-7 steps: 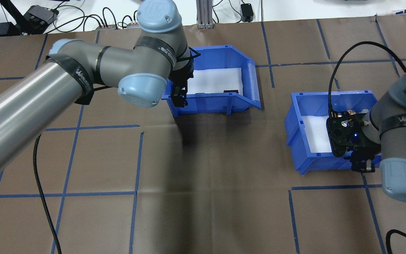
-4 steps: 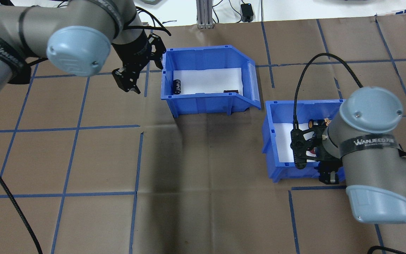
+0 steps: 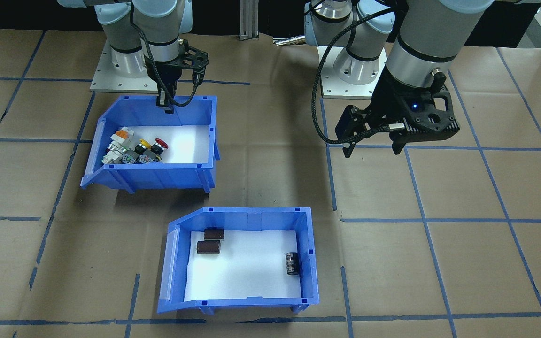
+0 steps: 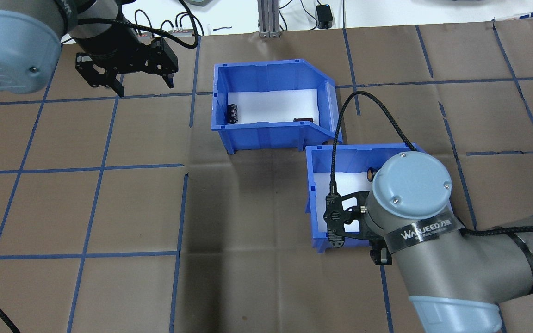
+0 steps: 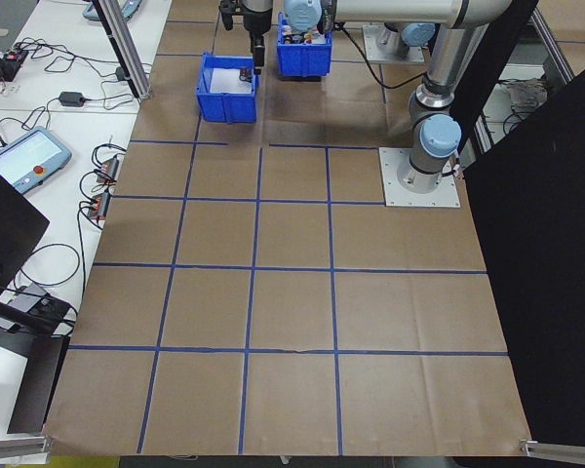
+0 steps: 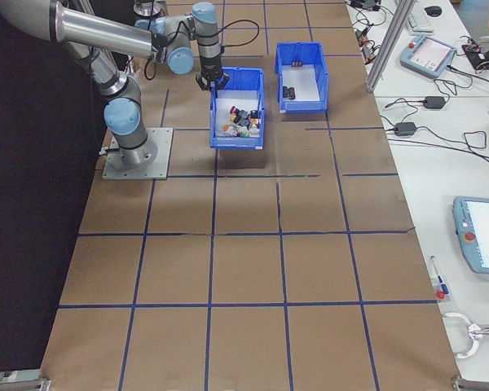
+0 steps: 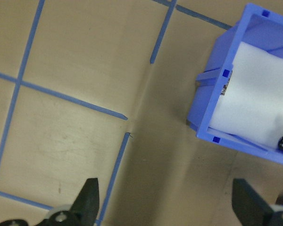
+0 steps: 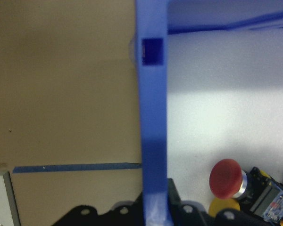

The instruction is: Place battery box in front

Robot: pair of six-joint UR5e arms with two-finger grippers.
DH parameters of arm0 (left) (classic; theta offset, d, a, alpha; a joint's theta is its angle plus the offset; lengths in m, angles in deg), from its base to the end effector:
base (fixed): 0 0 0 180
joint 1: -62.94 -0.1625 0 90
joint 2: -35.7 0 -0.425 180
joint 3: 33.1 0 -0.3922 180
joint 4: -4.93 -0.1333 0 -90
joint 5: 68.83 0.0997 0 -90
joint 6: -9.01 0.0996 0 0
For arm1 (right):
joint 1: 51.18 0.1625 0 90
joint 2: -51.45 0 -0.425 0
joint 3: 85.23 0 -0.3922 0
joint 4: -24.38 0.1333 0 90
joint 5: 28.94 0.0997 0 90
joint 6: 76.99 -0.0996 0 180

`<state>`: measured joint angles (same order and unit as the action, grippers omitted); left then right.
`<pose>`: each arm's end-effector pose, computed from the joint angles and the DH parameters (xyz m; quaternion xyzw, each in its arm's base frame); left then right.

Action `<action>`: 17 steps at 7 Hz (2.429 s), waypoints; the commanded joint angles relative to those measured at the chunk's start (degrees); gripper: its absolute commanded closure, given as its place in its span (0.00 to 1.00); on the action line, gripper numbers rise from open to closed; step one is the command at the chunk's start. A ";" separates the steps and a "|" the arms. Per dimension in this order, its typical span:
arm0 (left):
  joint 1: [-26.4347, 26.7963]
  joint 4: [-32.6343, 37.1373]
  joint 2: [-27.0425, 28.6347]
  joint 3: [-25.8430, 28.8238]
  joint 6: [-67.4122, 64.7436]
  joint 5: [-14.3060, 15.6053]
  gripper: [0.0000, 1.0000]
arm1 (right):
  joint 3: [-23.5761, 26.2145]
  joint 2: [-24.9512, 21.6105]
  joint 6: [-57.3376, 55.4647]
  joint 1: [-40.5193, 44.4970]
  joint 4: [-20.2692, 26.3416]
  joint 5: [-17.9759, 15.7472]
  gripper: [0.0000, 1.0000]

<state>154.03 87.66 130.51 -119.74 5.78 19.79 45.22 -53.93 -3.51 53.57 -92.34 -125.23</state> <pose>-0.1459 -0.5343 0.4871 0.0180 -0.9985 0.0503 0.0139 0.2062 -0.3025 0.3100 0.6944 -0.7173 -0.0144 0.0549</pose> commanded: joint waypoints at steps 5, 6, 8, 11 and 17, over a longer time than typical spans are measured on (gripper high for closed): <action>-1.00 1.38 -1.20 0.07 14.04 0.42 0.00 | -8.11 14.50 -17.32 18.47 -6.15 -2.59 1.00; -1.00 1.12 -1.29 0.07 13.96 0.33 0.00 | -8.11 14.50 -17.58 19.00 -6.15 -2.15 1.00; -1.00 1.11 -1.29 0.06 13.96 0.33 0.00 | -8.11 15.55 -19.78 19.80 -6.23 -2.06 0.99; -1.00 1.11 -1.29 -0.02 13.96 0.33 0.00 | -8.29 15.47 -19.35 19.71 -6.15 -2.14 0.00; -1.00 1.20 -1.38 -0.02 13.96 0.15 0.00 | -26.28 14.15 -23.61 4.39 8.35 -1.28 0.00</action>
<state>153.03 88.86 129.13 -119.73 19.73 20.00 22.84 -39.73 -24.00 64.40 -86.51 -127.37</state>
